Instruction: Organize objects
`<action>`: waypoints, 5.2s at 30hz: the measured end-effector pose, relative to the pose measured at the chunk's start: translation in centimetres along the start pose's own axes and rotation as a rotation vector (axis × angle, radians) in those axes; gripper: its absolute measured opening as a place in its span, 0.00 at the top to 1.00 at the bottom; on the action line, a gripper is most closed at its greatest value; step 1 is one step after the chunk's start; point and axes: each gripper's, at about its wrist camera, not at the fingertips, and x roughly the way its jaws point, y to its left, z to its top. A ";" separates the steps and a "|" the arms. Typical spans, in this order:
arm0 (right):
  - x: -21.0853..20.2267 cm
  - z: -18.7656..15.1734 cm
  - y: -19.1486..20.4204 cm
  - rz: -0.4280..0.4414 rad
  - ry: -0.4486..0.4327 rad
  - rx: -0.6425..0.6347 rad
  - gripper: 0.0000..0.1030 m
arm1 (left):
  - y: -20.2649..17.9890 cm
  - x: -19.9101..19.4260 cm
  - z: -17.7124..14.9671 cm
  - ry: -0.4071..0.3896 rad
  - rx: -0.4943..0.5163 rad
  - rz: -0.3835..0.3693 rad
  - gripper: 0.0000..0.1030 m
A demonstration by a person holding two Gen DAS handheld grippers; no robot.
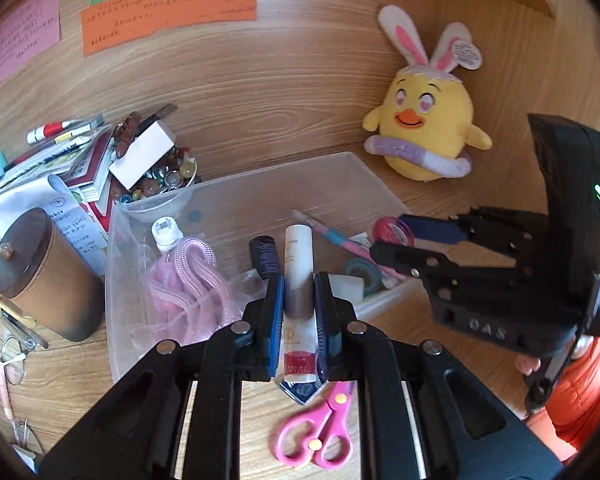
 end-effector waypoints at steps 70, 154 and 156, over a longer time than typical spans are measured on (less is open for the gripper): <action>5.3 -5.8 9.7 0.050 0.177 -0.158 0.43 | 1.8 -3.7 -15.0 0.174 0.057 0.017 0.77; 1.4 0.3 3.3 0.005 0.036 0.022 0.49 | 3.0 0.2 -11.7 0.167 0.051 0.046 0.52; 0.7 0.0 3.8 0.012 0.028 0.010 0.49 | 2.9 0.0 -11.9 0.154 0.044 0.035 0.63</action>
